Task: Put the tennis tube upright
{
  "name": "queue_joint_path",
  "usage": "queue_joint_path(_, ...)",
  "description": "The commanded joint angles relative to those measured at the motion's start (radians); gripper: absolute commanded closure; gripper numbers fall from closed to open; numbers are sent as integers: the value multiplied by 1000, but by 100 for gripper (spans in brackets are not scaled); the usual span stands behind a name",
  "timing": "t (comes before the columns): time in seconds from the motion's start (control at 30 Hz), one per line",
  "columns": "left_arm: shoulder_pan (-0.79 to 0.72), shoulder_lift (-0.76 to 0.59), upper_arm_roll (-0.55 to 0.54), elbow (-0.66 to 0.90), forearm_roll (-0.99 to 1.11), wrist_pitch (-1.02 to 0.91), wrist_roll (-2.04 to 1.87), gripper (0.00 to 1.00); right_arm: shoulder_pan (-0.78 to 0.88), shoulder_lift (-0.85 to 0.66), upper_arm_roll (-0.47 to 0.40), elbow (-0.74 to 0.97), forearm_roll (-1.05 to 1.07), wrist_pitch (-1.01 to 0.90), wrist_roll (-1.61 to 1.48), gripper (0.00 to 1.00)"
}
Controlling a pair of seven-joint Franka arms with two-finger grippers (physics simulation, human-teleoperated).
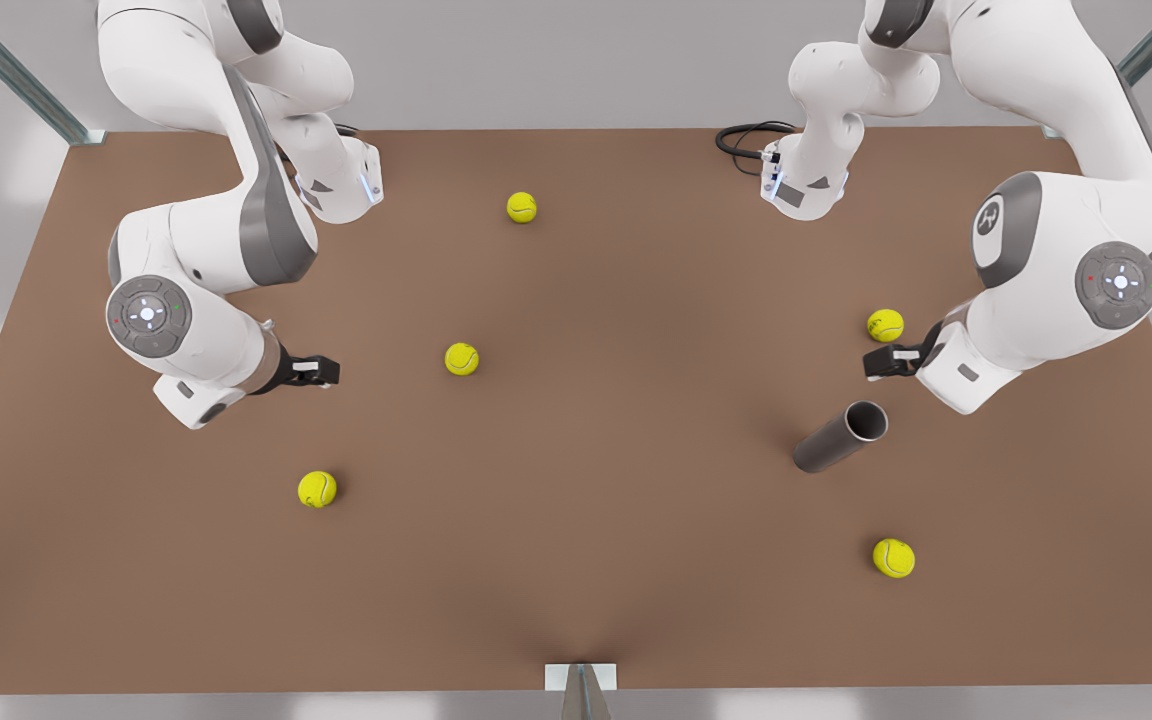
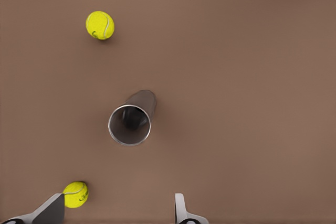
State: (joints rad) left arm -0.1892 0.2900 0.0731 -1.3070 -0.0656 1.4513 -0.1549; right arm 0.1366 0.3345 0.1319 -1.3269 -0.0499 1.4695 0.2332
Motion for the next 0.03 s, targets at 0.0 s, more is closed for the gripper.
queue_joint_path(0.0, 1, 0, -1, 0, 3, 0, 0, 0, 0, 0, 0, 0, -1, 0, 0, 0)
